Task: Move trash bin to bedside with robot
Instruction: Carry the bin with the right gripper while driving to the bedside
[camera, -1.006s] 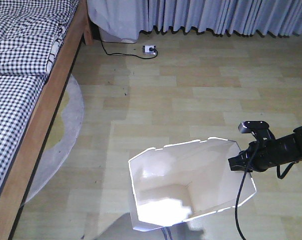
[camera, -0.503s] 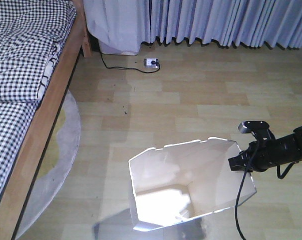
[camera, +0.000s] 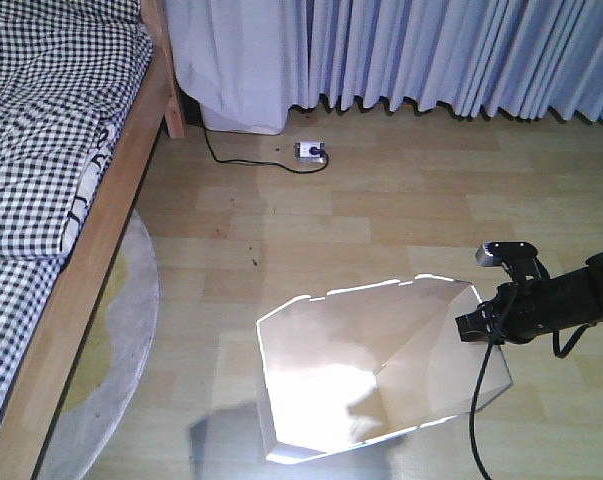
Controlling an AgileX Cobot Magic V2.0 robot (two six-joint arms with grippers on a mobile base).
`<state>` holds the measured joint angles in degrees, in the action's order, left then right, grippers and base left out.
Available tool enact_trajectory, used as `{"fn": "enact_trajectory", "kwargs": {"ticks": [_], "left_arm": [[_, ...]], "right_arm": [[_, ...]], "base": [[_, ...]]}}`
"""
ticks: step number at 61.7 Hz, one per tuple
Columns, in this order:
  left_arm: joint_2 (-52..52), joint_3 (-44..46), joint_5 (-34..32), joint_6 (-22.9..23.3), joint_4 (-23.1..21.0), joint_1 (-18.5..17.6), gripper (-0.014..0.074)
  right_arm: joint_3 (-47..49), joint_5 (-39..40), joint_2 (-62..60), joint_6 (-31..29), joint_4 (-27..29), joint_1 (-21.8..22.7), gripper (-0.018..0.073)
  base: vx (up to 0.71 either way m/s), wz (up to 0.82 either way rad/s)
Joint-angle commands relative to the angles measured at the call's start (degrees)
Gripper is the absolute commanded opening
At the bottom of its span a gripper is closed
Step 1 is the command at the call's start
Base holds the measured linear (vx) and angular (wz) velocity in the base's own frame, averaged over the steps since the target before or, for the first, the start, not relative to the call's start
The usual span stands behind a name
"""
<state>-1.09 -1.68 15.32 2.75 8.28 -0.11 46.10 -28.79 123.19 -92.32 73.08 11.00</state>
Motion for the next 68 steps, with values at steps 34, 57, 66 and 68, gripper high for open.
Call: {"fn": "enact_trajectory", "kwargs": {"ticks": [34, 57, 66, 68], "left_arm": [[-0.54, -1.6, -4.23, 0.46, -0.24, -0.34, -0.0006], [-0.54, -1.6, -4.23, 0.46, -0.24, -0.34, -0.0006], [-0.54, -1.6, -4.23, 0.46, -0.24, -0.34, -0.0006], [-0.54, -1.6, -4.23, 0.46, -0.24, -0.34, -0.0006]], "right_arm": [[0.82, -10.74, -4.0, 0.88, 3.53, 0.23, -0.0007], [0.82, -10.74, -4.0, 0.88, 3.53, 0.23, -0.0007], [0.82, -10.74, -4.0, 0.88, 3.53, 0.23, -0.0007], [0.82, -10.74, -4.0, 0.88, 3.53, 0.23, -0.0007]], "base": [[0.29, -0.01], [0.27, -0.06], [0.27, -0.06], [0.26, -0.06]]}}
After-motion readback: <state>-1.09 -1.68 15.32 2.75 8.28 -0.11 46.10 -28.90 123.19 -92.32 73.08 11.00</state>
